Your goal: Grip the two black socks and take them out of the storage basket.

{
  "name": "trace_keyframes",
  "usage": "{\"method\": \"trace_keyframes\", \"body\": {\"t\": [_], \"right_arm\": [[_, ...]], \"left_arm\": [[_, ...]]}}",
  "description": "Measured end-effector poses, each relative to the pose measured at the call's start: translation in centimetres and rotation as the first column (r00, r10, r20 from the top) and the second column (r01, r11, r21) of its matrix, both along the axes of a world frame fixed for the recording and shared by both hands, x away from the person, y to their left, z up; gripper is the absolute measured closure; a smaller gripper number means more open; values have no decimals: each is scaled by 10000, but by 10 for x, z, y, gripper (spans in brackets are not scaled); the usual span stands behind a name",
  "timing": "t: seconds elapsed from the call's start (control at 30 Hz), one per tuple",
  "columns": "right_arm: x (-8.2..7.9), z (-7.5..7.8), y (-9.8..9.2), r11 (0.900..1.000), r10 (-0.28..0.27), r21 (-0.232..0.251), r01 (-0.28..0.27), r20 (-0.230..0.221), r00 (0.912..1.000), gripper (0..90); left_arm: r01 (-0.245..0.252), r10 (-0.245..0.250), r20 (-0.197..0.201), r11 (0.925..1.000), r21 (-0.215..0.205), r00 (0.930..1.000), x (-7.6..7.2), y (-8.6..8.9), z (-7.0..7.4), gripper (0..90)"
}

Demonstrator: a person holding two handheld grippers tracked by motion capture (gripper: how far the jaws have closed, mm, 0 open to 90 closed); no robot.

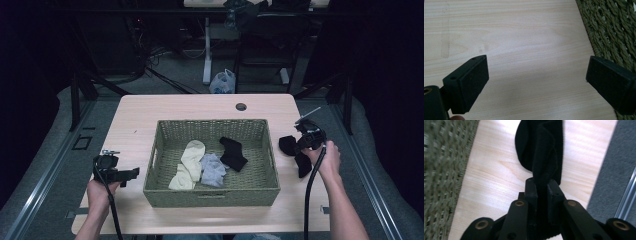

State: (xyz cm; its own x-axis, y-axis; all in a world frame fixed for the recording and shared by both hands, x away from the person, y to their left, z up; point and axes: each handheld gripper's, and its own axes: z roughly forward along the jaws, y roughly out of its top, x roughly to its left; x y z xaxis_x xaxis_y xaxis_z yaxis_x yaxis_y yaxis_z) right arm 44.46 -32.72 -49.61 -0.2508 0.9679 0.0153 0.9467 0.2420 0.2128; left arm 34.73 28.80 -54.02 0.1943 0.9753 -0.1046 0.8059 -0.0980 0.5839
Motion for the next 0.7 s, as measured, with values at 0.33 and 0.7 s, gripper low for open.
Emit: {"method": "trace_keyframes", "body": {"t": [0.33, 0.7], "right_arm": [[-3, 38, 5, 9999, 136, 14, -137, 666, 9977, 369], [-16, 117, 43, 9876, 1504, 184, -1560, 1749, 9730, 58]], "left_arm": [[-49, 49, 17, 10000, 7, 10000, -1, 0, 0, 44], [-20, 20, 0, 10000, -11, 10000, 0, 0, 0, 45]]}}
